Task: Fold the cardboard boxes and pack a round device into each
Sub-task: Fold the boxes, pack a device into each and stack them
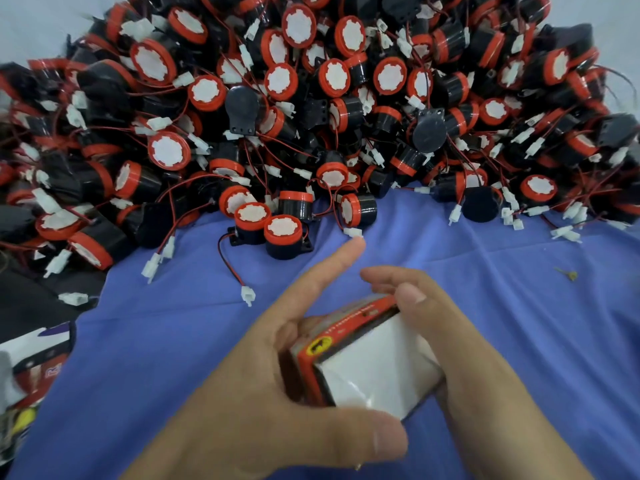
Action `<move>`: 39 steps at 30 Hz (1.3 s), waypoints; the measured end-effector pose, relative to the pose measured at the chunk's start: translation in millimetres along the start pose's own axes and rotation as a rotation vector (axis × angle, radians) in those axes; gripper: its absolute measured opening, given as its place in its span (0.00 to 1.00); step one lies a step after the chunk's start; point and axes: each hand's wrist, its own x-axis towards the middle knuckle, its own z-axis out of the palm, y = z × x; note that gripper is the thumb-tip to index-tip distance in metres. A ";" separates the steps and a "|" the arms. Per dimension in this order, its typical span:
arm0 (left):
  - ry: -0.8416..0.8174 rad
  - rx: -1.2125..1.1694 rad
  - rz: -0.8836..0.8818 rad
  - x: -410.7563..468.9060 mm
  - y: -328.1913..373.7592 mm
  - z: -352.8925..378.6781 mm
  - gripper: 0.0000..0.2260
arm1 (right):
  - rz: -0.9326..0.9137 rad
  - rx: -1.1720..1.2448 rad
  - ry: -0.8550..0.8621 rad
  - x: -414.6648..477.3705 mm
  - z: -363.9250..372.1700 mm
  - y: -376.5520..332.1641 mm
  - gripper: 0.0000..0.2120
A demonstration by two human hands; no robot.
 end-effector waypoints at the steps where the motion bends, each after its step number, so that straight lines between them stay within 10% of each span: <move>1: 0.071 0.092 -0.018 1.0 -0.3 -0.7 0.46 | 0.058 0.015 0.000 4.0 2.2 -0.3 0.03; 7: 0.177 1.014 0.176 -12.1 -11.3 -10.0 0.56 | -0.024 0.089 -0.156 -13.7 -16.2 20.7 0.21; 18: 0.503 0.618 0.233 -15.4 -35.8 -35.2 0.57 | 0.010 -0.116 -0.213 -2.9 -19.8 46.4 0.36; 23: 0.368 0.489 0.085 -15.3 -45.6 -43.2 0.53 | -0.096 -0.571 -0.070 -2.0 -10.8 46.4 0.35; 28: 0.271 0.300 0.030 -21.9 -34.6 -53.7 0.50 | -0.040 -0.563 -0.320 -11.2 -31.3 29.2 0.46; 34: 0.732 0.298 0.033 -7.7 -8.7 -83.7 0.18 | -0.053 -0.091 0.007 27.3 -52.1 3.1 0.16; 39: 0.628 0.532 -0.083 68.6 -15.8 -93.0 0.15 | -0.024 -0.317 -0.104 130.0 5.5 -4.2 0.14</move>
